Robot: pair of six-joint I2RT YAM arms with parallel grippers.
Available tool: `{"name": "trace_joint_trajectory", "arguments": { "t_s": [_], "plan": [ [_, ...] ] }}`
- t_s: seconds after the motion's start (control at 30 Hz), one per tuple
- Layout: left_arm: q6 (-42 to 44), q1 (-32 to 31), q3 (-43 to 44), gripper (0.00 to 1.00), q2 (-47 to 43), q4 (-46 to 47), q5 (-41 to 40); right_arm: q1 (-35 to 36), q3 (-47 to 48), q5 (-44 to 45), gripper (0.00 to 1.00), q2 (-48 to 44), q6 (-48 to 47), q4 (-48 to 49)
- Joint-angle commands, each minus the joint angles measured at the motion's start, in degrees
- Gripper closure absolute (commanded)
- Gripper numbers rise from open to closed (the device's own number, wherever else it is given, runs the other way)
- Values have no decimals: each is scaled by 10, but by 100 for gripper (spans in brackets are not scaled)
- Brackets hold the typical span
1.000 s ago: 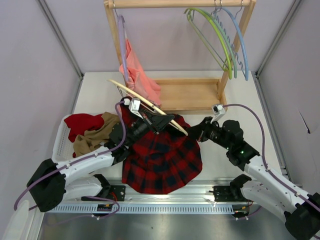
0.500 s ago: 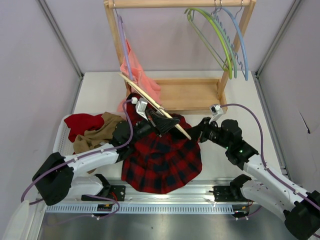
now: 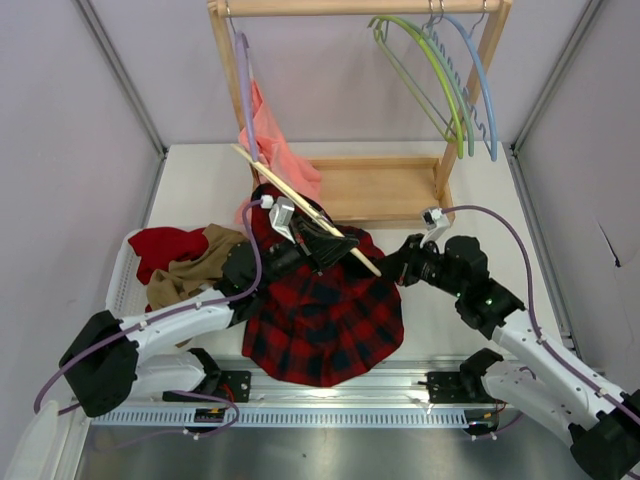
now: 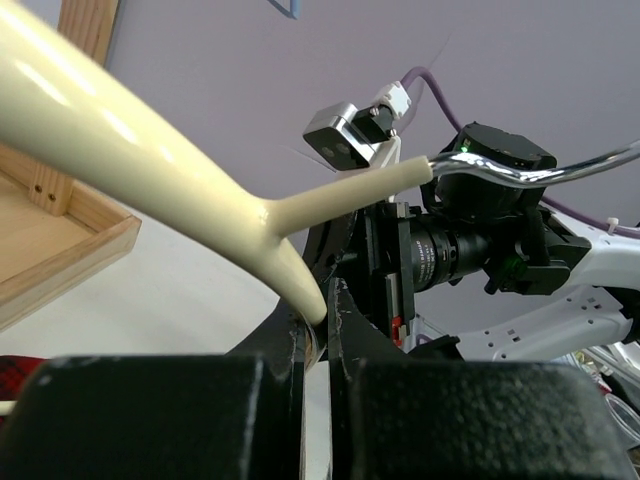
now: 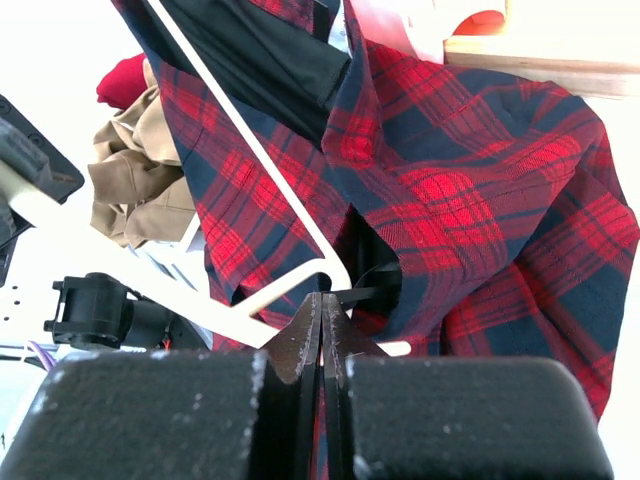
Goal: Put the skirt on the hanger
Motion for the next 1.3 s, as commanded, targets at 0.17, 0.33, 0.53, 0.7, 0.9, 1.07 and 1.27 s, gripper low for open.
{"name": "trace_joint_trajectory", "arguments": {
  "t_s": [0.17, 0.33, 0.53, 0.7, 0.9, 1.07, 1.27],
  "plan": [
    [81, 4, 19, 100, -24, 101, -52, 7, 22, -42, 100, -33, -8, -32],
    [76, 4, 17, 100, -17, 113, -43, 6, 23, -59, 100, -23, -12, -37],
    [86, 4, 17, 100, -28, 110, -51, 7, 19, -83, 100, -26, -23, -45],
    [83, 4, 21, 100, -12, 133, -39, 6, 24, -124, 100, 3, -20, -23],
    [89, -1, 28, 100, 5, 148, -24, 6, 45, -127, 100, 14, -49, -37],
    [91, -5, 29, 100, 14, 160, -1, 5, 55, -130, 100, 32, -56, -25],
    [105, -11, 30, 100, 27, 179, 35, -4, 66, -147, 100, 49, -46, -7]
  ]
}}
